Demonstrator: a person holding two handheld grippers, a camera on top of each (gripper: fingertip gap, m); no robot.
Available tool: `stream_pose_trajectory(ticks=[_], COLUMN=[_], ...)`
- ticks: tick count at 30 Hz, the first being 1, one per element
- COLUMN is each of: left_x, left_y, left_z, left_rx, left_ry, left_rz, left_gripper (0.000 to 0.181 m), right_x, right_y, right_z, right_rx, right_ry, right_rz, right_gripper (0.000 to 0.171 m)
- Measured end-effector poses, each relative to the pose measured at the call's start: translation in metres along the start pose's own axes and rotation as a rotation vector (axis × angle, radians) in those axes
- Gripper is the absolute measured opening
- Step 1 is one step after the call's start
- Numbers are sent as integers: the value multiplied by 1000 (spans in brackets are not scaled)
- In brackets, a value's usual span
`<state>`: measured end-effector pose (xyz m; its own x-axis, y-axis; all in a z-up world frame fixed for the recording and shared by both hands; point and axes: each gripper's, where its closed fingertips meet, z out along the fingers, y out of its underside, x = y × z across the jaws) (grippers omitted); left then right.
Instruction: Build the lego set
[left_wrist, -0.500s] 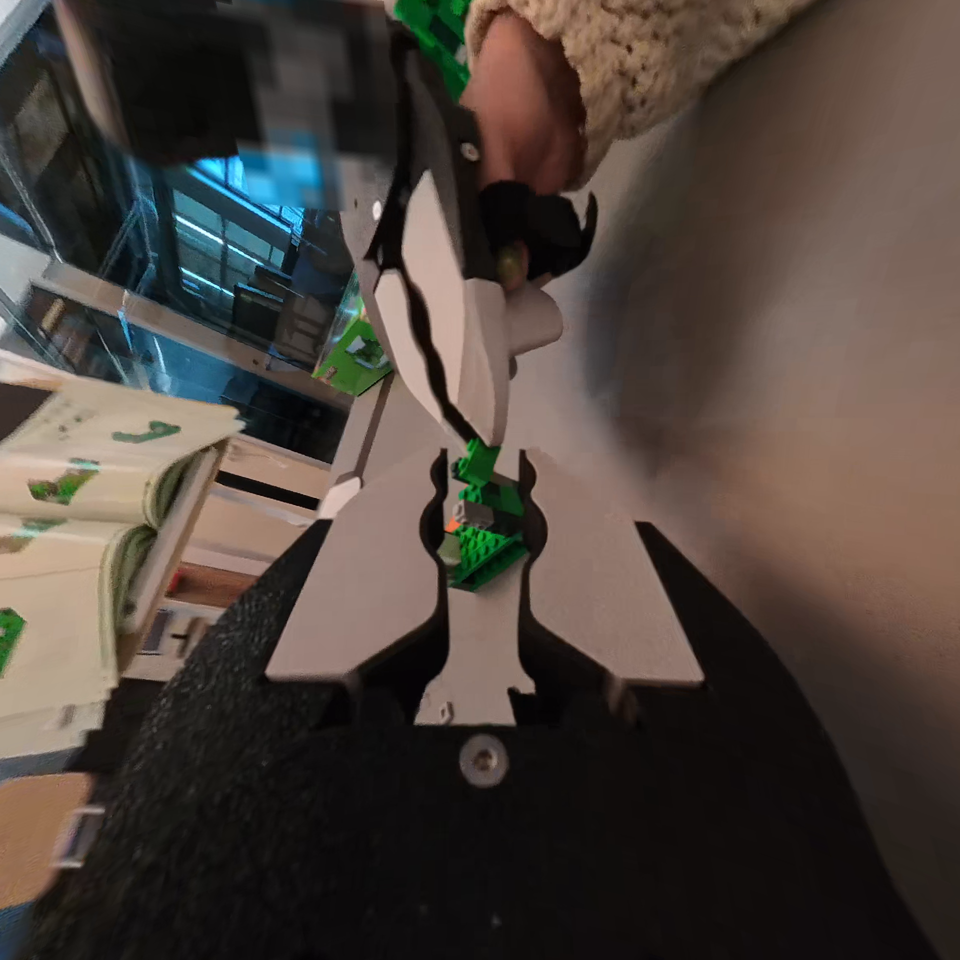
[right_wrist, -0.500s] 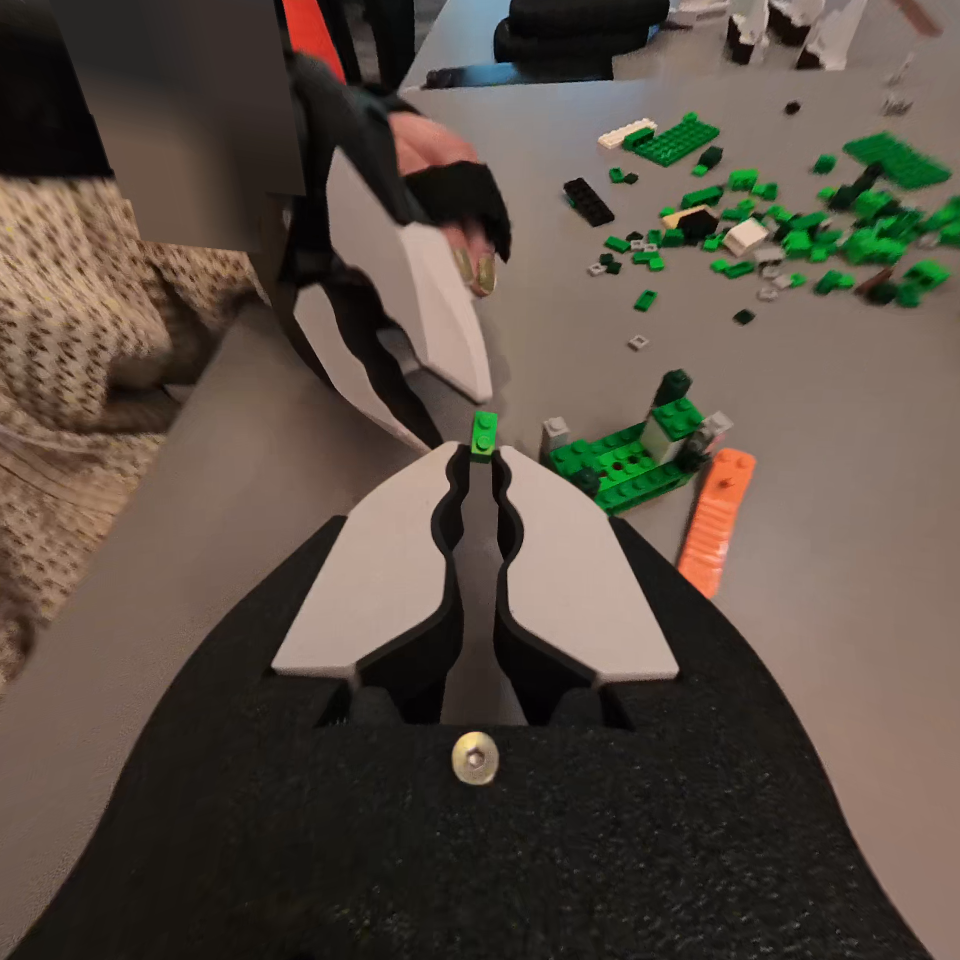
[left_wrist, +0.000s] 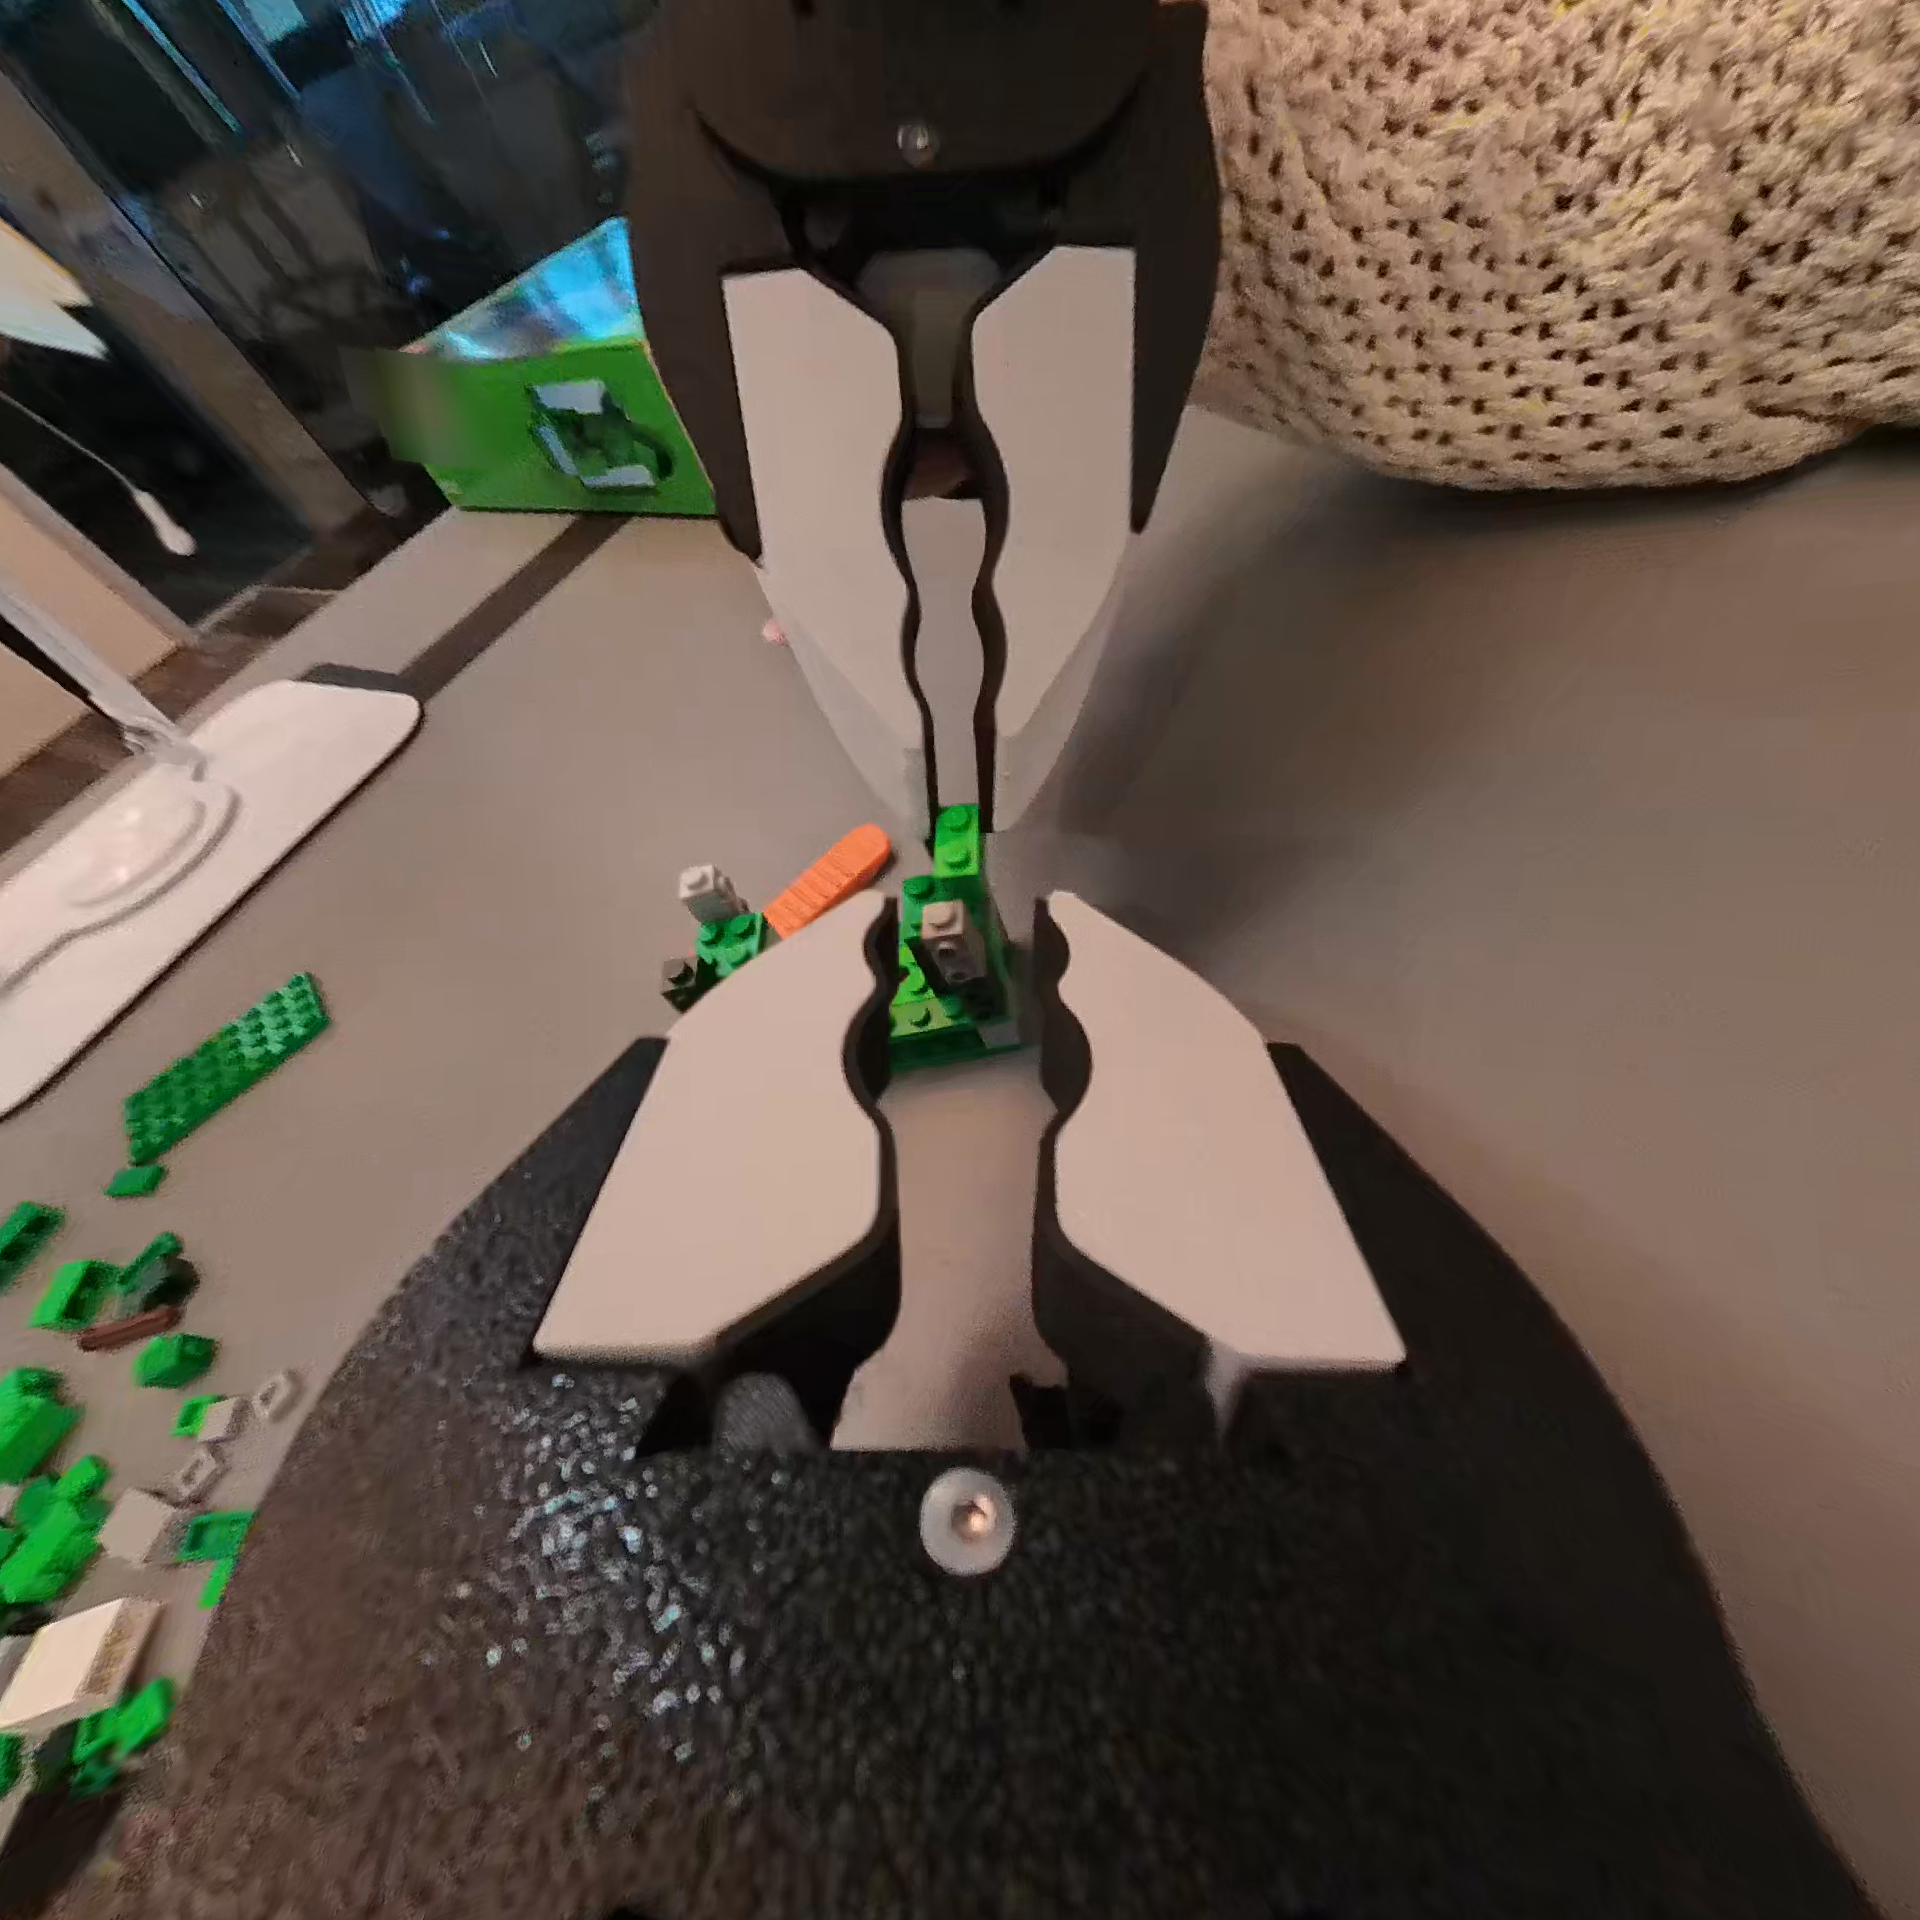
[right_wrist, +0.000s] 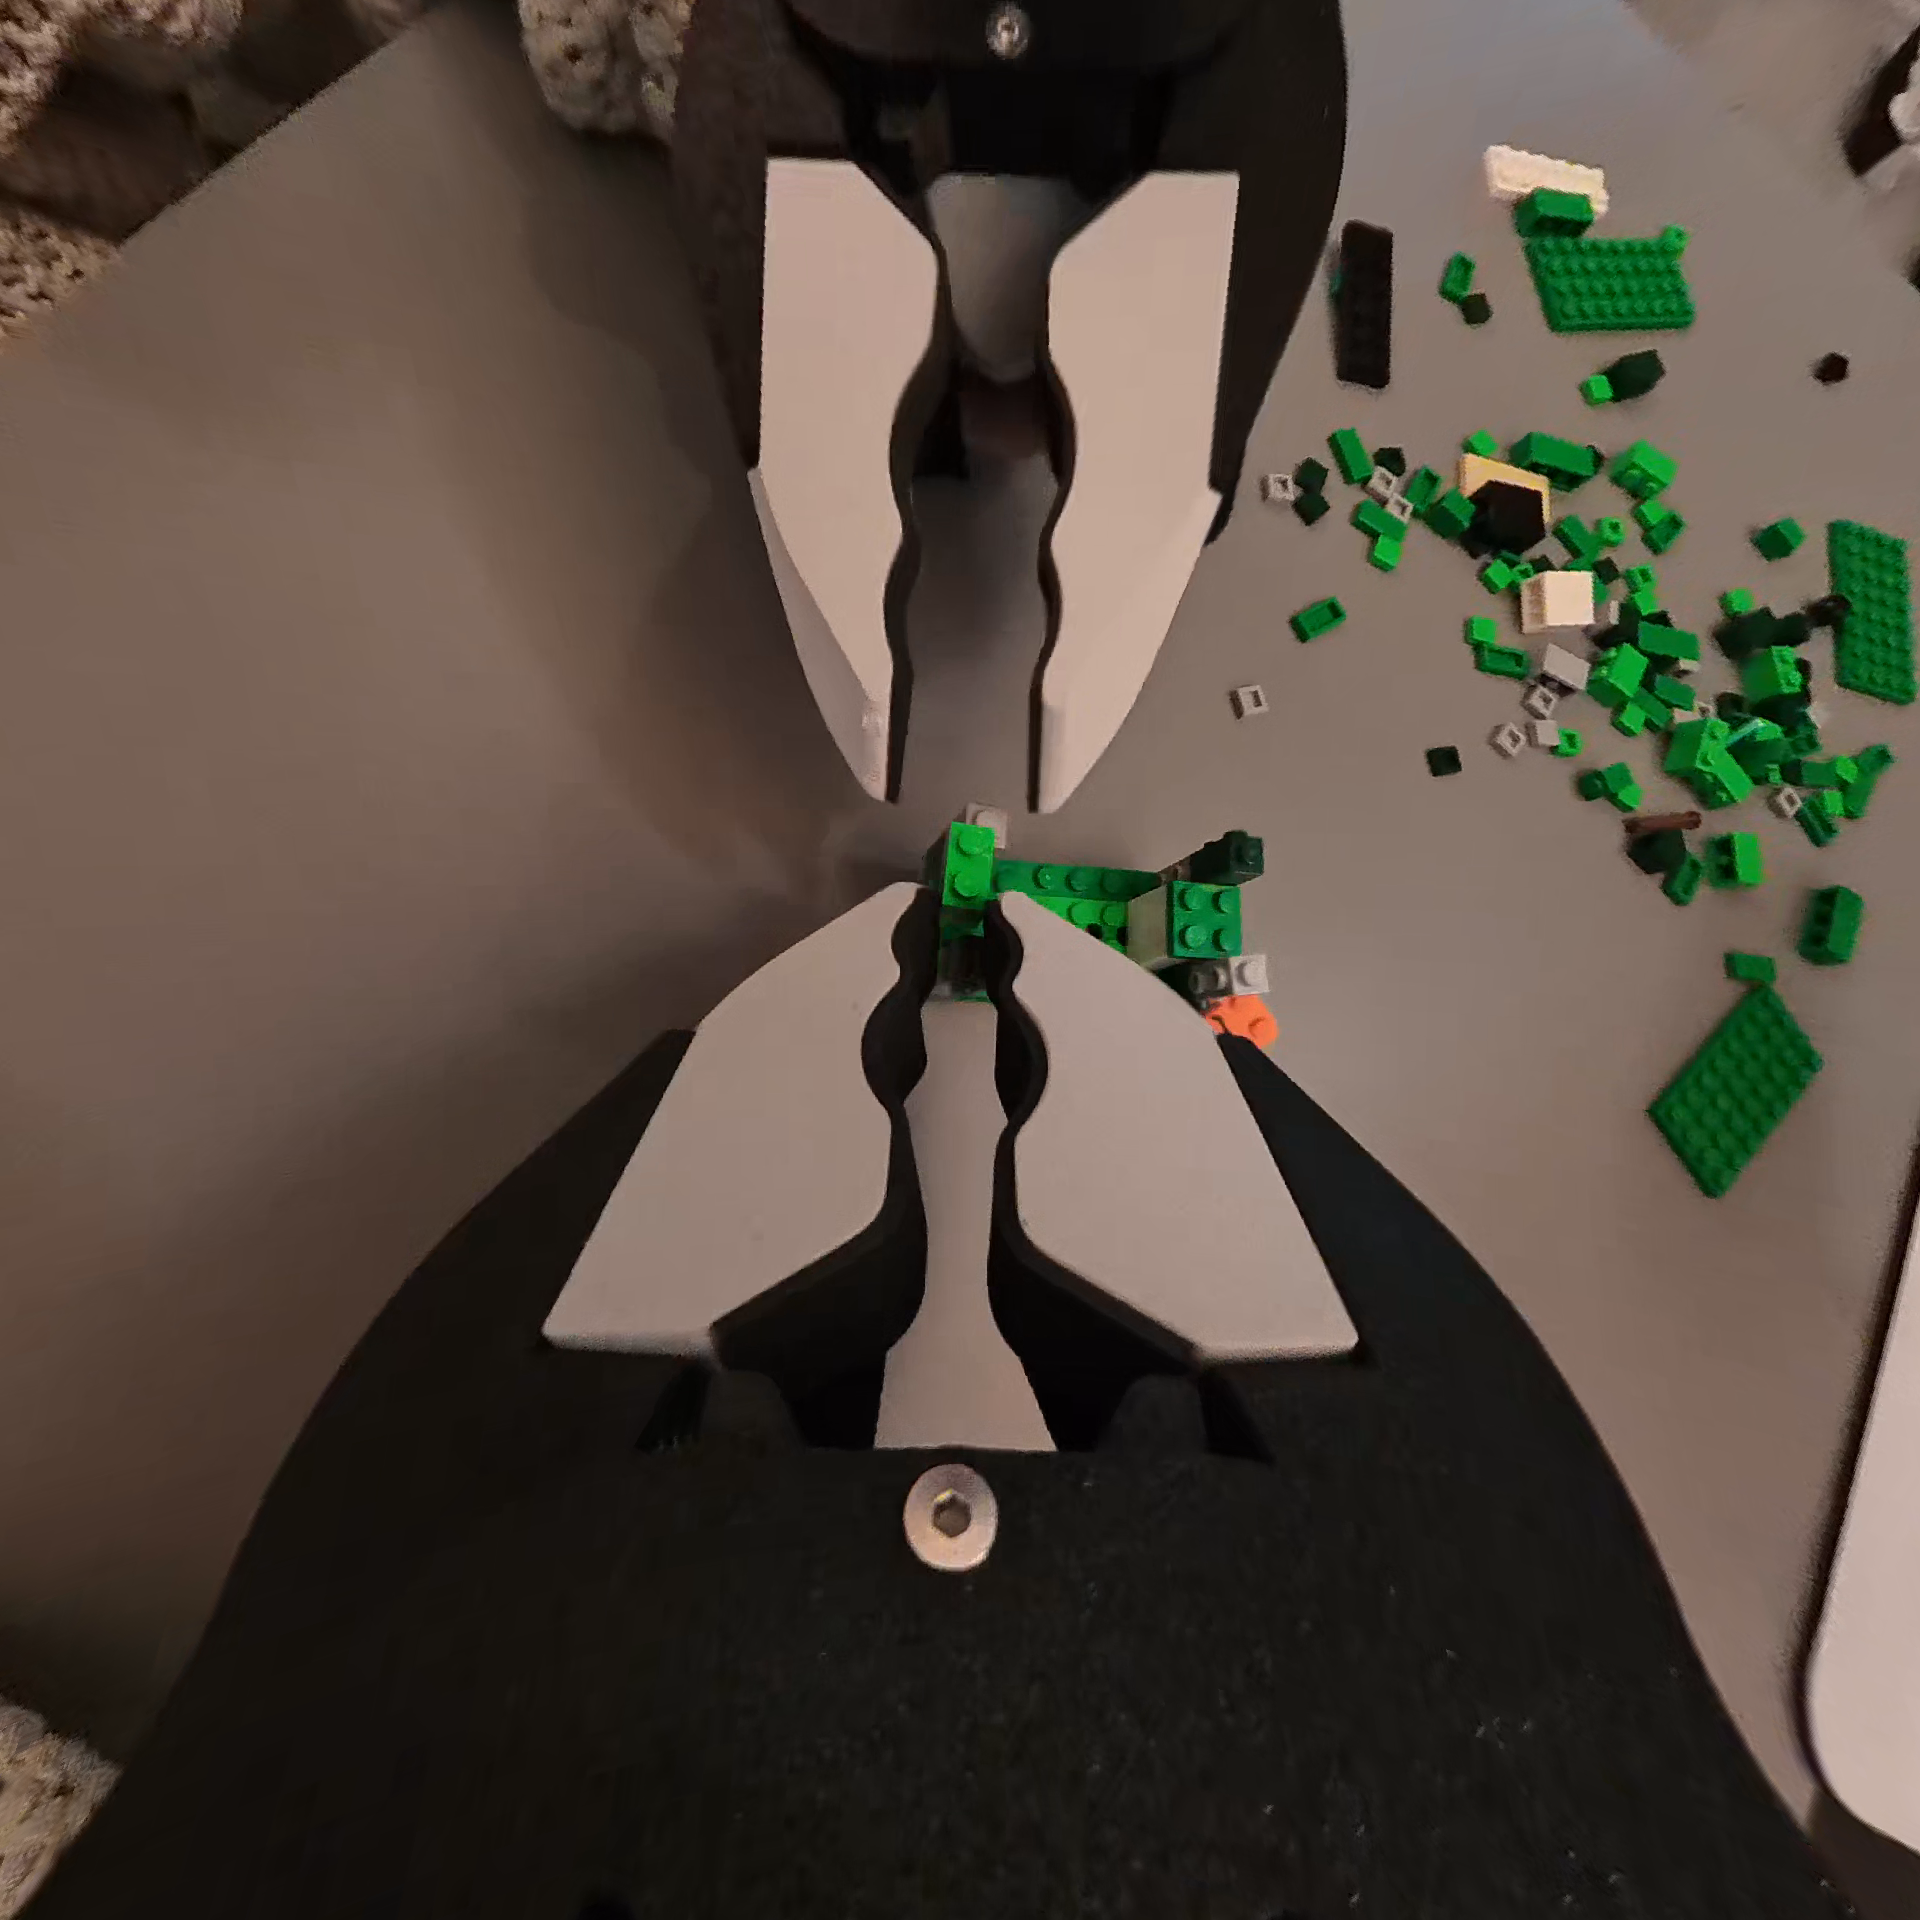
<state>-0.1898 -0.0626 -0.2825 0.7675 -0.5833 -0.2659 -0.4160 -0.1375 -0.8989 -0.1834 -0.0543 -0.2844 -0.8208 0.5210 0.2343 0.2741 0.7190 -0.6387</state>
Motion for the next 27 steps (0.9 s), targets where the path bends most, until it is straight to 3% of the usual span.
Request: stream_pose_trajectory(ticks=[11,27], left_x=[-1,-1], left_y=[5,4], left_z=[5,5], left_rx=[-20,-23], left_ry=[17,13], left_rz=[-22,-25], left_gripper=[9,8], right_x=[2,1], right_y=[3,8], right_z=[2,5], right_rx=[-33,-61], right_ry=[-76,-80], right_rz=[-43,-46], right_gripper=[8,8])
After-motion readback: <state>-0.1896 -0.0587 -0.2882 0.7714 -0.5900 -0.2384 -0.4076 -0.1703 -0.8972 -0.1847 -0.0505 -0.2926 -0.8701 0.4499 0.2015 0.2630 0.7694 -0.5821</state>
